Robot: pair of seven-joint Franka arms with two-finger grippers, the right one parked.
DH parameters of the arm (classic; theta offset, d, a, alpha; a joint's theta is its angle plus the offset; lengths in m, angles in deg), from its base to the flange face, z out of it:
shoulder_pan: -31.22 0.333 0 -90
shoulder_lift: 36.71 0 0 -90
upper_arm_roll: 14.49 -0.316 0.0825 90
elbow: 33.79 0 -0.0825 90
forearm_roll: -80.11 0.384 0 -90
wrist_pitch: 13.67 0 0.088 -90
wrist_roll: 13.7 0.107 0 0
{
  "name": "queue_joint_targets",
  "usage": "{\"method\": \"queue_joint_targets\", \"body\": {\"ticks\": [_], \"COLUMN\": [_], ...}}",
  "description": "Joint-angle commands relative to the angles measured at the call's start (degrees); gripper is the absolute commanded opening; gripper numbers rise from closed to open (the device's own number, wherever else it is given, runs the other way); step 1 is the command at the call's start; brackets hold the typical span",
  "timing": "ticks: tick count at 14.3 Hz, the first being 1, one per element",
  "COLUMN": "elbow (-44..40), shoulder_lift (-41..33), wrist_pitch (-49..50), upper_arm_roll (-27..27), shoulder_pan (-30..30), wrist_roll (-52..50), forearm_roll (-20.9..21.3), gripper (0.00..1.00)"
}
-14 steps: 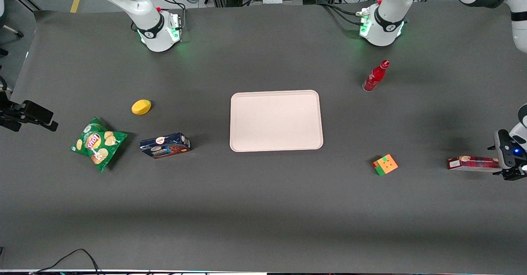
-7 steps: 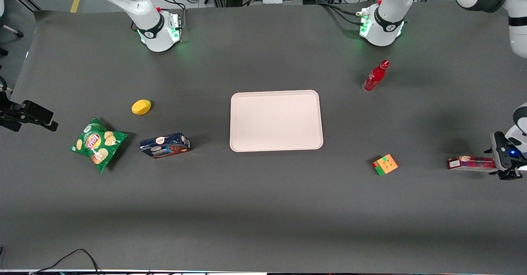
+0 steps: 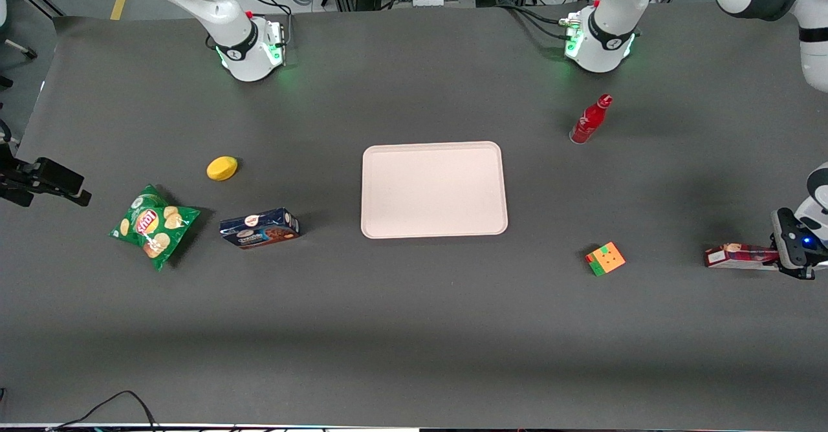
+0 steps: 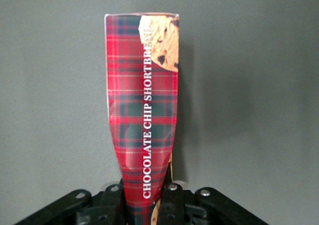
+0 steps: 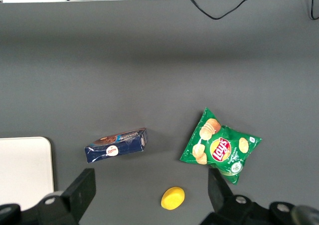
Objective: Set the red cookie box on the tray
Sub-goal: 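Close the left gripper on the red cookie box, then lift the cookie box and carry it toward the white tray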
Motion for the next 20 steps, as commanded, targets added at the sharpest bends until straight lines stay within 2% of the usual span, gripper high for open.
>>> {"method": "queue_joint_targets", "body": {"ticks": [1,6,9,14,16,17,20], "elbow": [-5.4,-13.3,-13.6,-14.5,-14.5,-14.5,-14.5], "shoulder_lift": [-0.3,-5.0,-10.4,-14.7,-17.2,-18.3,-20.4], "wrist_pitch": [2.0,13.2,16.2,21.4,25.6,27.2,30.6], "upper_arm_roll": [0.3,-0.2,-0.2,0.0,0.2,0.5,5.9], "shoulder_pan": [-0.1,-0.6,-0.6,-0.6,-1.8,-2.7,-3.4], "wrist_roll": [-0.1,-5.6,-10.9,-18.9,-27.8,-34.0,-48.0], "forearm_roll": [-0.8,-0.2,0.9,1.2,2.5,4.4,7.0], "gripper": [0.08,0.08,0.09,0.09,0.08,0.08,0.06]}}
